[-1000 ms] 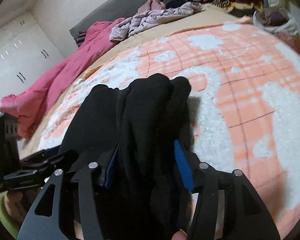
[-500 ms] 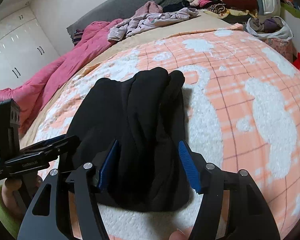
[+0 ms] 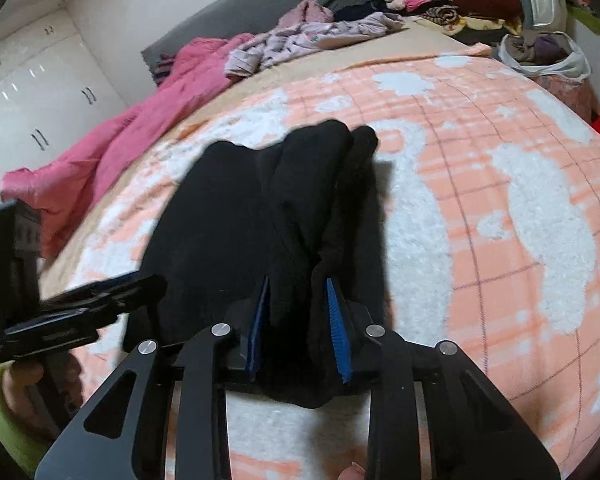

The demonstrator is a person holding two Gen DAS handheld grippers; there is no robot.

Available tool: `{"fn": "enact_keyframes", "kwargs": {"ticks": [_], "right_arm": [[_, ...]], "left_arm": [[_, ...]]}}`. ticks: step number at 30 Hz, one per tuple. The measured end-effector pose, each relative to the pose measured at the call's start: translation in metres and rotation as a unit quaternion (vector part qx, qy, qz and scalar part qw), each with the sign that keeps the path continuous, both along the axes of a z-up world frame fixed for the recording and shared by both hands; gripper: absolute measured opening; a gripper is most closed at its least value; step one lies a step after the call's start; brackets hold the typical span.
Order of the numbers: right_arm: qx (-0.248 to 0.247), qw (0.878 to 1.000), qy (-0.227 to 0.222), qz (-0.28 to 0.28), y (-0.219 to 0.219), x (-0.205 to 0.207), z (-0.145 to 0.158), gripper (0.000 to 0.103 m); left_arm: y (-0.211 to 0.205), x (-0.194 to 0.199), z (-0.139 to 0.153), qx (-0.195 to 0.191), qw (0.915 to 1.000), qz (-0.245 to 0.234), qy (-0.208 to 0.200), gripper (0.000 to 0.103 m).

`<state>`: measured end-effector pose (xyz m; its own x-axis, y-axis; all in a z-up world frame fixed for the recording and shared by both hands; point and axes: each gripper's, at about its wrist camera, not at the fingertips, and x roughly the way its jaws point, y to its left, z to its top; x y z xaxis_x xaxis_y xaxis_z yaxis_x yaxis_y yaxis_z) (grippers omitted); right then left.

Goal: Fold small clothes
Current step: 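Open the right tool and withdraw both tools from the folded shirt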

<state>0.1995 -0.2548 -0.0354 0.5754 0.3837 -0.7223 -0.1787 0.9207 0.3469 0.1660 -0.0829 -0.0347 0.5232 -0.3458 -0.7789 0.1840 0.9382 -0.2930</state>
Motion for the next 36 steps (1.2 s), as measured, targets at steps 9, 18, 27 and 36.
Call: {"fn": "enact_keyframes", "kwargs": {"ticks": [9, 18, 27, 36], "right_arm": [[-0.004, 0.999, -0.003, -0.040, -0.002, -0.007, -0.006, 0.056], [-0.054, 0.995, -0.037, -0.070, -0.005, -0.030, 0.013, 0.093], [-0.080, 0.988, -0.092, -0.095, -0.008, -0.059, 0.040, 0.098], [-0.096, 0.980, -0.144, -0.097, -0.003, -0.089, 0.062, 0.098]], "left_arm": [[0.003, 0.001, -0.003, 0.000, 0.9999, 0.008, 0.006, 0.067], [0.005, -0.004, 0.000, -0.006, 0.9998, 0.016, 0.007, 0.067], [0.007, -0.019, 0.018, -0.006, 0.9998, 0.012, -0.012, 0.073], [0.015, -0.047, 0.046, 0.007, 0.9985, 0.020, -0.052, 0.093]]}}
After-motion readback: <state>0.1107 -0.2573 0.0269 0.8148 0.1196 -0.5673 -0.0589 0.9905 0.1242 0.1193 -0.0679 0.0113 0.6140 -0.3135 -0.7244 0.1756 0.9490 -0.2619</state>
